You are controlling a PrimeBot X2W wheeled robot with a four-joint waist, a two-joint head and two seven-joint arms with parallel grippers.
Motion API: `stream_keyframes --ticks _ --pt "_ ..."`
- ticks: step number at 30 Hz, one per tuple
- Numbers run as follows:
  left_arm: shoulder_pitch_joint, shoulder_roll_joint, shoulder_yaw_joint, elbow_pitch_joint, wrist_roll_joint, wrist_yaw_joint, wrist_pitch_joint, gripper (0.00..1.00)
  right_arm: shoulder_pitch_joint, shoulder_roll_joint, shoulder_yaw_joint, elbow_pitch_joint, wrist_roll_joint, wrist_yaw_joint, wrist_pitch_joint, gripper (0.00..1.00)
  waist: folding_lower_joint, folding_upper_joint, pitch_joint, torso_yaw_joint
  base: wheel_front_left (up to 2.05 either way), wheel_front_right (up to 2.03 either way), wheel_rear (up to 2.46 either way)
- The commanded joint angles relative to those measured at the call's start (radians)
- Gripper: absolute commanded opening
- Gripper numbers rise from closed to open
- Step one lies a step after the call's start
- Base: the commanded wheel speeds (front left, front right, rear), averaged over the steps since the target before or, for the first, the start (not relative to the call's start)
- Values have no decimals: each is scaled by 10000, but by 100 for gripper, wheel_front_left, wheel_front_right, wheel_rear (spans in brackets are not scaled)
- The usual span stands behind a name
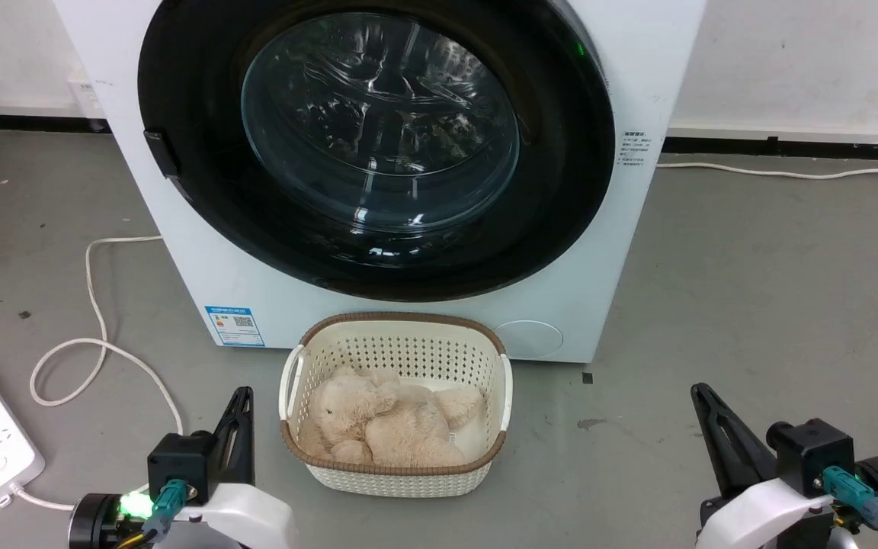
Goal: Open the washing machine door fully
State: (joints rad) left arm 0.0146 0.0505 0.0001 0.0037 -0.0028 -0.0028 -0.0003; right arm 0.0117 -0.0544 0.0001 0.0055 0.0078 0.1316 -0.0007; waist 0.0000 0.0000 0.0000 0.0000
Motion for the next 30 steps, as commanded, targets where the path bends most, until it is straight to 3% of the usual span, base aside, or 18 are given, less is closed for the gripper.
stream_keyframes --ticks 1,2,3,30 --pt "-146 -3 -1 -37 28 28 3 0 -117 42 -1 -55 -78 -9 7 0 0 0 0 0 0 0 0" --pt "-146 -3 -1 -37 28 28 3 0 -117 42 -1 -55 -78 -9 7 0 0 0 0 0 0 0 0" --pt "3 0 0 2 -2 -2 -1 100 2 0 2 2 5 0 -1 100 0 0 0 0 0 0 0" --pt "-164 8 -223 -56 -50 79 -463 100 -246 6 -31 -182 109 -2 -462 100 0 0 384 75 0 0 0"
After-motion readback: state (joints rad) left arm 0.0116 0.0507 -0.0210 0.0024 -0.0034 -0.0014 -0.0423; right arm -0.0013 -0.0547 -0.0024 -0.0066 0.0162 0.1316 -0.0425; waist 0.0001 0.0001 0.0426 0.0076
